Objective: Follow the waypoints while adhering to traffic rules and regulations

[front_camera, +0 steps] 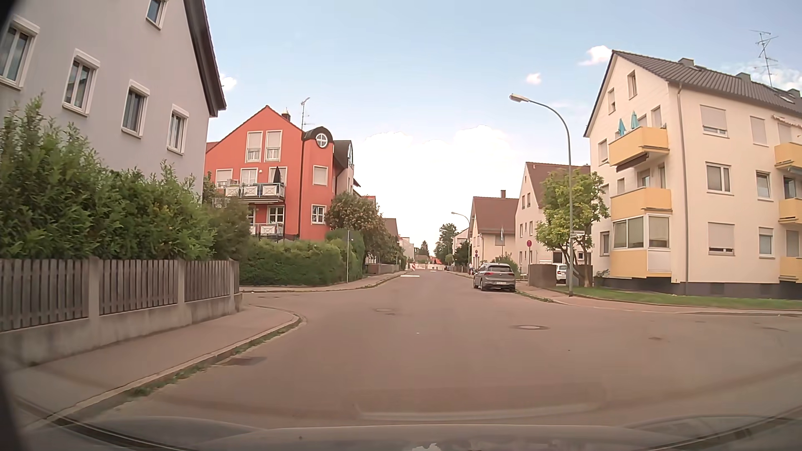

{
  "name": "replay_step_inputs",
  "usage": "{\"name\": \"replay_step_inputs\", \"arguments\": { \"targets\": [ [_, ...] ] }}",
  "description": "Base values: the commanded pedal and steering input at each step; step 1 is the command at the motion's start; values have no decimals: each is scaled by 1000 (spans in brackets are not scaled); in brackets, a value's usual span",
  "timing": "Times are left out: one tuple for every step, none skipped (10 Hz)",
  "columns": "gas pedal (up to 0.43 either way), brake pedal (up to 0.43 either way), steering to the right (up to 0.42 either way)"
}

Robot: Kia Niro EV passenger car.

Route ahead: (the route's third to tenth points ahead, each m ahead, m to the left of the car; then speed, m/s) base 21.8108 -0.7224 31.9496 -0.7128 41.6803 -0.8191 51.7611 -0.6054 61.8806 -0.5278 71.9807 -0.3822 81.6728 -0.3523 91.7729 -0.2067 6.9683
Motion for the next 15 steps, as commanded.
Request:
{"name": "replay_step_inputs", "arguments": {
  "targets": [
    [118, 18, 6],
    [118, 18, 5],
    [118, 18, 5],
    [118, 18, 5],
    [118, 18, 7],
    [118, 18, 11],
    [118, 18, 13],
    [118, 18, 12],
    [118, 18, 9],
    [118, 18, 9],
    [118, 18, 9],
    [118, 18, 9],
    [118, 18, 8],
    [118, 18, 6],
    [118, 18, 5]
  ]
}}
